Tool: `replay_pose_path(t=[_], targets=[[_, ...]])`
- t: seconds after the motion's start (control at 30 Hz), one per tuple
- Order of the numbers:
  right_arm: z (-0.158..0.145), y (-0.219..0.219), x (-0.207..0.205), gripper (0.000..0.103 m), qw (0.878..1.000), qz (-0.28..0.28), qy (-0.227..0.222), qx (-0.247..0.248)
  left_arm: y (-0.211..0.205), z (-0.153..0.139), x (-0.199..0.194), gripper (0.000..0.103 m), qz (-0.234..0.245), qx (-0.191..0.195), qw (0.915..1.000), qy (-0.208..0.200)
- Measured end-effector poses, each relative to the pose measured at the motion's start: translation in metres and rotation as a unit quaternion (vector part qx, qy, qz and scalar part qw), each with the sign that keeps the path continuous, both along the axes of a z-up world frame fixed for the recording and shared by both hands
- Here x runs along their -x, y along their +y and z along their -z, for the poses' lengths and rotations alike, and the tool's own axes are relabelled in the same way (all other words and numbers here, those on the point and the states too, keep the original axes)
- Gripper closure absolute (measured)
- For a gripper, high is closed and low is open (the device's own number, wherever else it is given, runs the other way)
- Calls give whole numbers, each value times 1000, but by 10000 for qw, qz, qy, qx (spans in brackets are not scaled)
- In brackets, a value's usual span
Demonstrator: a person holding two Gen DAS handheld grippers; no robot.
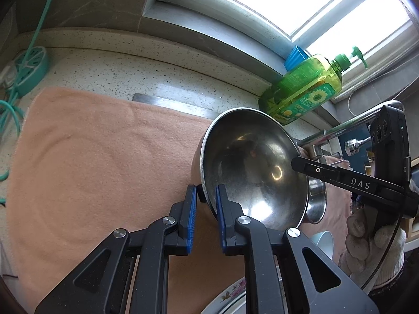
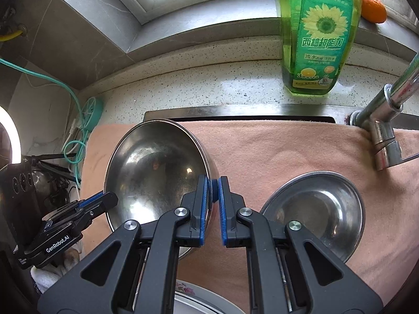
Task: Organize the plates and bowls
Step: 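Lift the steel bowl and carry it beside the plate stack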
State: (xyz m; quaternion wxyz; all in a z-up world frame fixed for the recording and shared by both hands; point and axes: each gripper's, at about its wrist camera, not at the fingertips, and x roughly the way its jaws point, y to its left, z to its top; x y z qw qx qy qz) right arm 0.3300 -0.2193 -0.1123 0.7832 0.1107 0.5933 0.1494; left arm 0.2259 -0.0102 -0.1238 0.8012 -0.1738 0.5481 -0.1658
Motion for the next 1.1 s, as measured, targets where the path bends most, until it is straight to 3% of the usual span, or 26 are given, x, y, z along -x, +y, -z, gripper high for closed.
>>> replay_pose_path(t=[0.73,1.1], targets=[[-8,59,61,95,9975,-605,69,-346,63,-22,71,90,-602,-19,9980,-211],[-6,94,96,94,9939,-1064,85,-277,95,-21,113,90,-925,-7,9955,-188]])
